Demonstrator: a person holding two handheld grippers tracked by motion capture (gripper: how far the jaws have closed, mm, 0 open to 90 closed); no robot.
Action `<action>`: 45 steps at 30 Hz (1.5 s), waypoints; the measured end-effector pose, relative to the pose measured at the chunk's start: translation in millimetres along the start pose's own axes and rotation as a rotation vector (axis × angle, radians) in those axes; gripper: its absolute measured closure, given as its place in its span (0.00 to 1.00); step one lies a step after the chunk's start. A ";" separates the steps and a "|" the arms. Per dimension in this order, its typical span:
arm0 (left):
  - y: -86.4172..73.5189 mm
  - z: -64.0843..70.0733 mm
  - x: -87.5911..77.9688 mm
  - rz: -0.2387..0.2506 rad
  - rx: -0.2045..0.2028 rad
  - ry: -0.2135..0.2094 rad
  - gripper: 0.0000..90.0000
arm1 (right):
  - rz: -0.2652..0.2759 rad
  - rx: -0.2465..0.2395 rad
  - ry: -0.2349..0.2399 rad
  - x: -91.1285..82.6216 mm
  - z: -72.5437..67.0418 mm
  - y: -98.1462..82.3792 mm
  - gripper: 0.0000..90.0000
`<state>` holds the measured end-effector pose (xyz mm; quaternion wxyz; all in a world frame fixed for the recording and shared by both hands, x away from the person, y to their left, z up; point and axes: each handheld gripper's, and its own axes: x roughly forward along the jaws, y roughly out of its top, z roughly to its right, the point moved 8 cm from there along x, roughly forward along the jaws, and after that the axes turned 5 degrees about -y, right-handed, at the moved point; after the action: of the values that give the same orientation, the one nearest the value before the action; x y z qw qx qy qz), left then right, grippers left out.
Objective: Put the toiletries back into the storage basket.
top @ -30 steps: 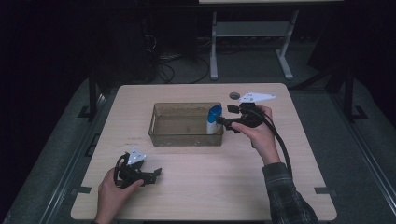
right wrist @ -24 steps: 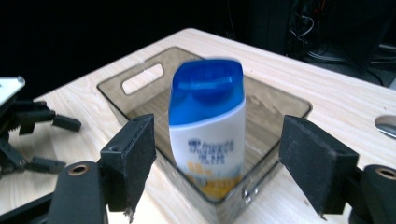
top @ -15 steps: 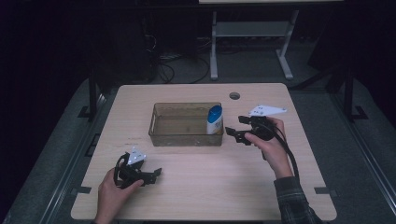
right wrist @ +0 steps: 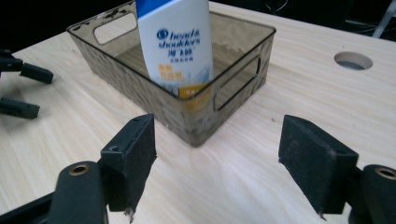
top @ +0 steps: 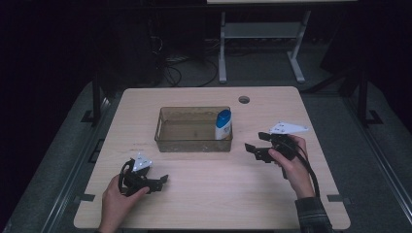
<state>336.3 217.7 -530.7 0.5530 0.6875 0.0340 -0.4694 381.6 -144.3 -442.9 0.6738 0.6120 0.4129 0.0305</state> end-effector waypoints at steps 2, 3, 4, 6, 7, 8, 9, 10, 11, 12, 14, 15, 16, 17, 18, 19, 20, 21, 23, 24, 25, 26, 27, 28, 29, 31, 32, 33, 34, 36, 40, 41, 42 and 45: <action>0.0 0.0 0.0 0.000 0.000 0.000 0.14 | 0.000 0.006 0.004 -3.0 0.6 -4.6 0.30; -0.1 -0.1 -0.1 -0.002 0.002 0.000 0.14 | 0.002 0.011 0.007 -4.8 0.9 -7.2 0.30; -0.1 -0.1 -0.1 -0.002 0.002 -0.001 0.14 | 0.004 0.013 0.010 -6.6 1.3 -9.9 0.30; -0.1 0.0 -0.1 -0.002 0.002 -0.001 0.14 | 0.006 0.016 0.007 -10.6 2.2 -15.6 0.30; -0.1 0.0 -0.1 -0.002 0.002 -0.001 0.14 | 0.006 0.018 0.006 -12.6 2.4 -18.6 0.30; -0.2 -0.1 -0.2 -0.002 0.002 -0.001 0.14 | 0.004 0.021 0.001 -14.6 2.9 -21.8 0.29; -0.1 -0.1 -0.1 -0.002 0.002 -0.001 0.14 | 0.003 0.021 -0.006 -17.0 3.6 -25.4 0.29; -0.2 -0.1 -0.1 -0.002 0.002 0.000 0.14 | 0.000 0.020 -0.008 -19.0 4.0 -28.5 0.29; -0.1 -0.1 -0.1 -0.002 0.002 -0.001 0.14 | -0.001 0.022 -0.008 -20.6 4.0 -30.5 0.29; -0.1 0.0 -0.1 -0.002 0.002 -0.001 0.14 | -0.003 0.023 -0.011 -22.6 4.4 -33.1 0.29; -0.2 -0.1 -0.1 -0.002 0.002 -0.001 0.14 | -0.009 0.020 -0.020 -26.5 5.7 -39.3 0.29; -0.1 -0.1 -0.1 -0.002 0.002 -0.001 0.14 | -0.013 0.019 -0.023 -27.9 6.1 -41.5 0.29; -0.1 0.0 -0.1 -0.001 0.001 -0.001 0.14 | -0.016 0.020 -0.027 -29.5 6.9 -44.5 0.29; -0.2 -0.2 -0.2 -0.003 0.003 0.000 0.14 | -0.020 0.024 -0.028 -31.5 7.9 -48.3 0.29; -0.3 -0.2 -0.3 -0.005 0.005 0.000 0.14 | -0.022 0.028 -0.031 -32.7 8.4 -50.6 0.29; -0.3 -0.2 -0.2 -0.004 0.004 0.000 0.14 | -0.025 0.030 -0.033 -34.3 9.6 -53.7 0.29; -0.3 -0.2 -0.2 -0.004 0.004 0.000 0.14 | -0.031 0.036 -0.036 -35.7 10.4 -57.0 0.29; -0.3 -0.2 -0.3 -0.004 0.004 0.000 0.14 | -0.035 0.038 -0.041 -36.8 11.4 -60.4 0.29; -0.3 -0.3 -0.3 -0.005 0.005 0.000 0.14 | -0.043 0.044 -0.048 -38.8 13.2 -67.1 0.29; -0.3 -0.3 -0.3 -0.005 0.005 0.000 0.14 | -0.048 0.045 -0.051 -39.7 14.0 -70.3 0.29; -0.3 -0.3 -0.3 -0.005 0.005 0.000 0.14 | -0.055 0.047 -0.055 -40.9 14.7 -73.6 0.29; -0.3 -0.3 -0.3 -0.005 0.005 0.000 0.14 | -0.060 0.049 -0.062 -41.9 15.7 -76.6 0.29; -0.4 -0.4 -0.4 -0.006 0.006 0.000 0.14 | -0.064 0.054 -0.065 -43.3 16.6 -80.1 0.29; -0.3 -0.3 -0.3 -0.005 0.005 0.000 0.14 | -0.066 0.055 -0.070 -44.1 17.7 -82.2 0.29; -0.4 -0.3 -0.3 -0.005 0.005 0.000 0.14 | -0.069 0.056 -0.075 -45.5 19.3 -85.7 0.29; -0.4 -0.3 -0.4 -0.006 0.005 0.000 0.14 | -0.082 0.057 -0.092 -47.5 21.5 -91.0 0.28; -0.3 -0.3 -0.3 -0.005 0.005 0.000 0.14 | -0.090 0.052 -0.102 -48.5 23.1 -94.3 0.28; -0.4 -0.3 -0.4 -0.006 0.006 0.000 0.14 | -0.095 0.053 -0.105 -49.4 24.0 -97.1 0.28; -0.4 -0.3 -0.4 -0.006 0.006 0.000 0.14 | -0.100 0.051 -0.109 -50.5 25.3 -99.7 0.28; -0.4 -0.3 -0.4 -0.006 0.006 0.000 0.14 | -0.112 0.051 -0.125 -53.0 28.3 -104.6 0.28; -0.5 -0.4 -0.5 -0.007 0.007 0.000 0.14 | -0.131 0.054 -0.153 -57.9 33.7 -112.8 0.28; -0.4 -0.4 -0.4 -0.007 0.007 0.000 0.14 | -0.137 0.053 -0.160 -58.9 35.2 -115.1 0.27; -0.4 -0.3 -0.4 -0.006 0.006 0.000 0.14 | -0.143 0.050 -0.167 -59.9 37.0 -117.7 0.27; -0.4 -0.3 -0.4 -0.006 0.006 0.000 0.14 | -0.166 0.052 -0.186 -62.8 41.1 -125.9 0.26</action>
<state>336.0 218.3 -530.7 0.5496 0.6890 0.0346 -0.4712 306.3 -242.7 -521.0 0.6935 0.5932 0.3983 -0.0928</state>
